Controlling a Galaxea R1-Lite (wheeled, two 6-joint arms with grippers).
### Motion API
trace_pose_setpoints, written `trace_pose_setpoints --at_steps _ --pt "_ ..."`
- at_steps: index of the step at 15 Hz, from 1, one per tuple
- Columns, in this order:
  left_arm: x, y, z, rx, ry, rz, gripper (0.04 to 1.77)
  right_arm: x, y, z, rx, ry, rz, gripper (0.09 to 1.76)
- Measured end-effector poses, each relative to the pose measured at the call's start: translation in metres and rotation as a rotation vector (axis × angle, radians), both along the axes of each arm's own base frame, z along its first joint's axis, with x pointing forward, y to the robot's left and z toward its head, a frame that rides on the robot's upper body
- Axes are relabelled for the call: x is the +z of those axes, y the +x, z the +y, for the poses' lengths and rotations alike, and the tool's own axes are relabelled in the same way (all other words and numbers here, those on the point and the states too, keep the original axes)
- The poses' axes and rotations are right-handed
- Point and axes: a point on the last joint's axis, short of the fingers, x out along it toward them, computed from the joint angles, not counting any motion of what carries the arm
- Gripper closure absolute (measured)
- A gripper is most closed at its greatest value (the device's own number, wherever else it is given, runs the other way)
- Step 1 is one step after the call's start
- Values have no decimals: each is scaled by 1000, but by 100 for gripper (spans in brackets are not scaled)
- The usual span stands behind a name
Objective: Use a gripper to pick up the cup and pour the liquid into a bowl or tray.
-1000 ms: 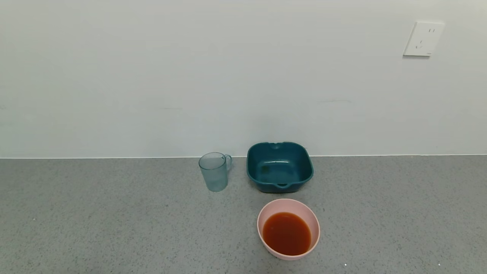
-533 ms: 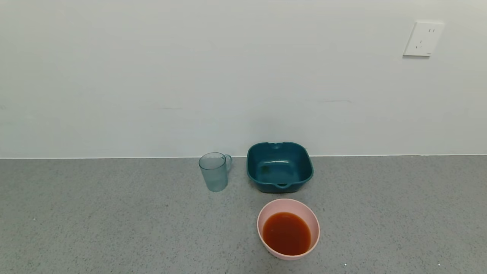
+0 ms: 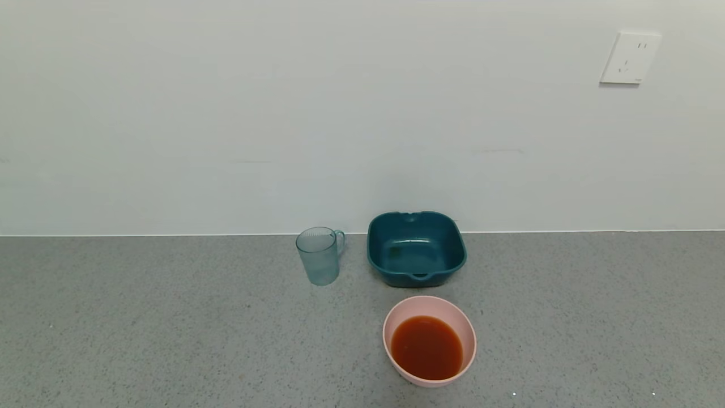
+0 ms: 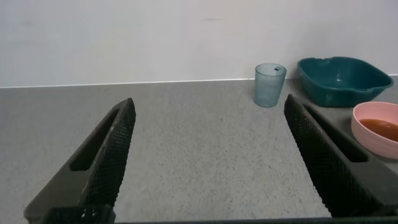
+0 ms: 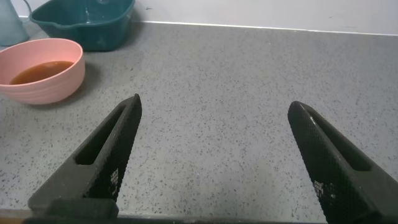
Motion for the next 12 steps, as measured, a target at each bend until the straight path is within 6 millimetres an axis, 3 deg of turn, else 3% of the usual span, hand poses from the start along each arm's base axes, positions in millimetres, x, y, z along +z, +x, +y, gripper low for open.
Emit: trace_pose_setpoints --at_steps 5,12 --pt "-48 29 0 0 7 49 9 0 0 0 2 0 0 14" --pt "-73 41 -1 -47 27 70 9 0 0 0 2 3 -3 14"
